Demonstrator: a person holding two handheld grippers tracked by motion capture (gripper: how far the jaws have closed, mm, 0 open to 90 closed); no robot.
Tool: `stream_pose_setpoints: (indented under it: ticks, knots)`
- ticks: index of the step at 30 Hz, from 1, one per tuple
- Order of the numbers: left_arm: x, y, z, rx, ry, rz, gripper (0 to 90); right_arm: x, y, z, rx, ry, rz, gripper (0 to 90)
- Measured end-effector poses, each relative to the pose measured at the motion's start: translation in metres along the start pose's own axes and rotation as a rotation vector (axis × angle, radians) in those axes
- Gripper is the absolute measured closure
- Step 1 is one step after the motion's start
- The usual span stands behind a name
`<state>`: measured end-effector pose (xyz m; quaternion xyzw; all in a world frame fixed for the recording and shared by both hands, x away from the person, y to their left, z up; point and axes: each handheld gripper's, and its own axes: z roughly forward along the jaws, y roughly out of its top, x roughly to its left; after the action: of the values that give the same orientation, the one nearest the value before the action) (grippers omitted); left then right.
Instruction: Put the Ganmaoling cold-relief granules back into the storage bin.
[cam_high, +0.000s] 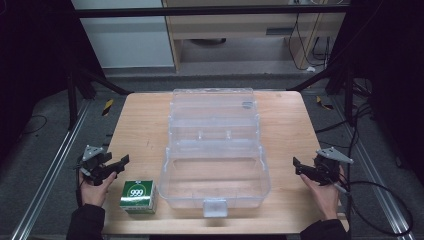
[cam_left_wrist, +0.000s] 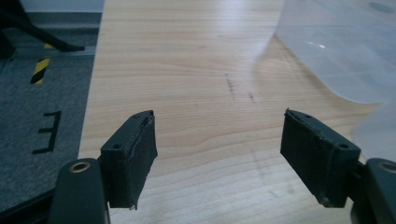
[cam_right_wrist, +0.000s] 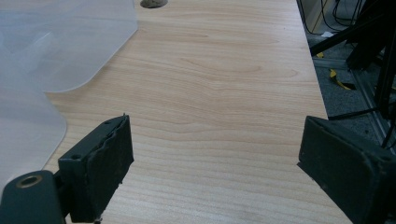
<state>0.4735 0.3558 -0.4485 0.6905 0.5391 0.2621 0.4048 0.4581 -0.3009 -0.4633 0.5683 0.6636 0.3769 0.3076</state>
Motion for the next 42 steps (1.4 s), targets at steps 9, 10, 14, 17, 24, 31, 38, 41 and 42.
stream_pose_setpoints:
  ticks: [9, 10, 14, 17, 24, 31, 38, 41, 42]
  knots:
    - [-0.01, 0.016, -0.022, -0.029, -0.141, 0.068, 29.2, 0.002, 0.0, -0.001, 0.0, -0.008, -0.023, 9.7]
    - [-0.011, 0.018, -0.024, -0.026, -0.156, 0.079, 28.8, 0.002, 0.0, -0.001, 0.002, -0.003, -0.025, 9.6]
    - [-0.018, 0.025, -0.031, -0.016, -0.19, 0.133, 28.8, 0.003, -0.001, 0.0, 0.005, -0.007, -0.039, 9.6]
    - [-0.027, 0.033, -0.035, -0.002, -0.205, 0.22, 28.2, 0.004, -0.003, -0.001, 0.011, -0.011, -0.034, 9.6]
    - [-0.031, 0.042, -0.043, 0.034, -0.248, 0.279, 27.6, 0.003, -0.005, 0.001, 0.026, 0.008, -0.042, 9.6]
    - [-0.027, 0.053, -0.053, 0.08, -0.312, 0.337, 25.0, 0.005, -0.006, 0.002, 0.03, 0.007, -0.061, 9.4]
    - [-0.023, 0.052, -0.054, 0.153, -0.377, 0.425, 21.9, 0.005, -0.006, 0.002, 0.03, 0.011, -0.07, 8.9]
    - [-0.025, 0.05, -0.053, 0.196, -0.394, 0.471, 20.6, 0.006, -0.007, 0.003, 0.036, 0.013, -0.075, 8.2]
    - [-0.025, 0.05, -0.053, 0.213, -0.407, 0.489, 20.6, 0.006, -0.007, 0.003, 0.036, 0.013, -0.075, 8.2]
